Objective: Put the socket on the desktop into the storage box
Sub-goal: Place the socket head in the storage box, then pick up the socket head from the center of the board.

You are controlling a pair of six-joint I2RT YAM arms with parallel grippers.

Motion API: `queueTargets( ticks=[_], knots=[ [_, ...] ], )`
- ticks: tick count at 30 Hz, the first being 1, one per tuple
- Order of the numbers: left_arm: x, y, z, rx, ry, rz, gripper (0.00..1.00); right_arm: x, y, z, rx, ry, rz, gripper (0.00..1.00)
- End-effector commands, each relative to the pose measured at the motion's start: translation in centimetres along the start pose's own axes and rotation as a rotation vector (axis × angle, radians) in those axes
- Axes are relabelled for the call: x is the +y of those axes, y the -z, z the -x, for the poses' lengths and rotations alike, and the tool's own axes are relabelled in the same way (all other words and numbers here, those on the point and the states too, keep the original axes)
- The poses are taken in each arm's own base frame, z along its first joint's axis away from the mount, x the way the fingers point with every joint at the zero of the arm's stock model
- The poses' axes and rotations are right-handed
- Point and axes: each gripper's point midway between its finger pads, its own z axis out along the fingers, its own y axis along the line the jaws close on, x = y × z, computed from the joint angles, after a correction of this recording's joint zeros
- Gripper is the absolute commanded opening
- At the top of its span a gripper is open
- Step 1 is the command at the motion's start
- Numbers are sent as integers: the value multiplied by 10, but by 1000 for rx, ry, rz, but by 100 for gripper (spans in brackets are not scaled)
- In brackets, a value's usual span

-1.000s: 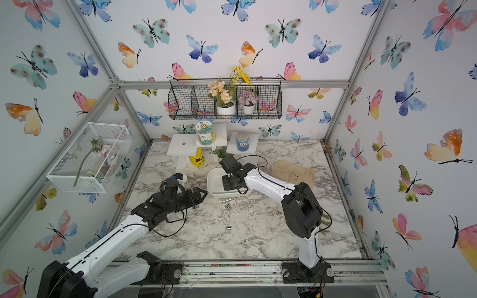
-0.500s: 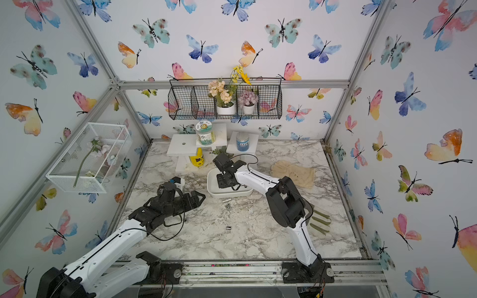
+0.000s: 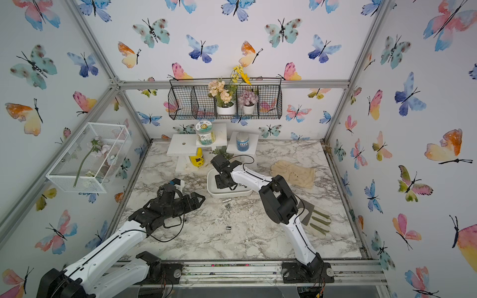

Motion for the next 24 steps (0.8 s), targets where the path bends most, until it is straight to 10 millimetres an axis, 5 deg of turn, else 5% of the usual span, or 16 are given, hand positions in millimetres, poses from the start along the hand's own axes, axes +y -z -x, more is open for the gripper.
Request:
queueTargets(
  ticks=[1, 12, 24],
  knots=[
    [-1, 0, -2, 8, 8, -16, 88, -1, -2, -3, 16, 7, -19, 21],
    [1, 3, -2, -2, 23, -10, 88, 2, -2, -3, 16, 0, 0, 31],
    [-3, -8, 1, 30, 14, -10, 87, -1, 59, -4, -58, -32, 52, 42]
  ],
)
